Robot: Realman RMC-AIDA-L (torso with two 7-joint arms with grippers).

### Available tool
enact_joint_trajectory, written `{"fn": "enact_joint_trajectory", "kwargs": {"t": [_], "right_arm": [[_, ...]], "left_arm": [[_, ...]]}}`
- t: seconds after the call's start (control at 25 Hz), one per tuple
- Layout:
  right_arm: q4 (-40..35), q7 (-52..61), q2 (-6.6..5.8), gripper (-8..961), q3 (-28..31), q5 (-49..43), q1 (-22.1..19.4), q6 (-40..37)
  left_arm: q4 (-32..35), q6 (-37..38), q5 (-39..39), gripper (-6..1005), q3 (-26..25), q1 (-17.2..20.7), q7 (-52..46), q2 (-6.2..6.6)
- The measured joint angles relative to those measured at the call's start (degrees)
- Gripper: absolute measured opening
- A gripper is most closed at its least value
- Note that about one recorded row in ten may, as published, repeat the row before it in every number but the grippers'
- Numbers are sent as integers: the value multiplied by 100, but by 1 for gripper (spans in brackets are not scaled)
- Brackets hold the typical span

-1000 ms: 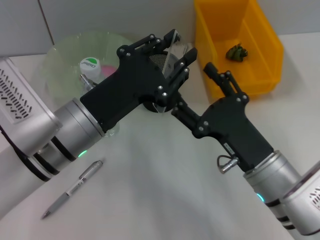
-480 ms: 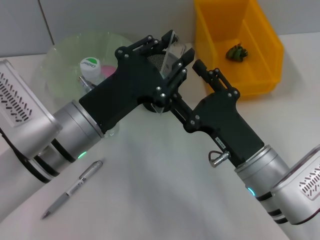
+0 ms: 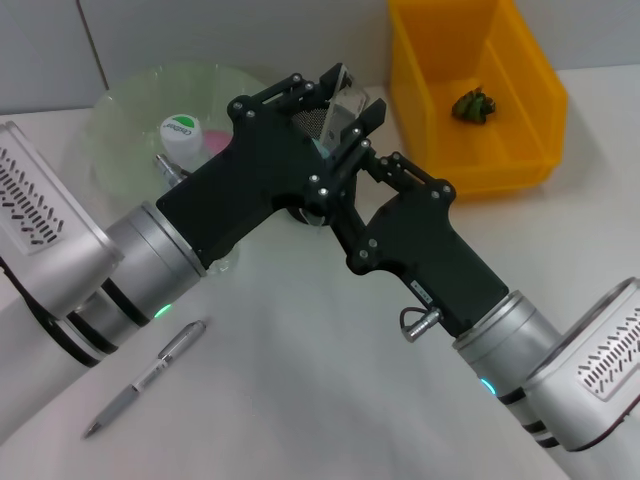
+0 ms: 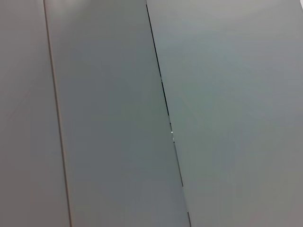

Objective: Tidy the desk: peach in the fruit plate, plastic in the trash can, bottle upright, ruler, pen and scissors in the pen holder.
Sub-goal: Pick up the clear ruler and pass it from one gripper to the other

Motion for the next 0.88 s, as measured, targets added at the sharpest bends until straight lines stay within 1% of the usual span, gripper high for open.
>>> {"fn": "enact_joint_trajectory", "kwargs": {"t": [0.08, 0.28, 0.76, 0.88], "right_arm": [[43, 0, 0, 358, 51, -2, -5, 28], [76, 0, 0, 351, 77, -4, -11, 34], [126, 0, 0, 197, 141, -6, -17, -12], [126, 0, 0, 199, 189, -6, -5, 19]], "left_arm": [[0, 1, 0, 503, 7, -3, 3, 0], [-4, 4, 0, 509, 13, -11, 5, 0], [-29, 0, 1, 523, 11, -39, 6, 6], [-72, 1, 2, 526, 18, -50, 6, 5]]}}
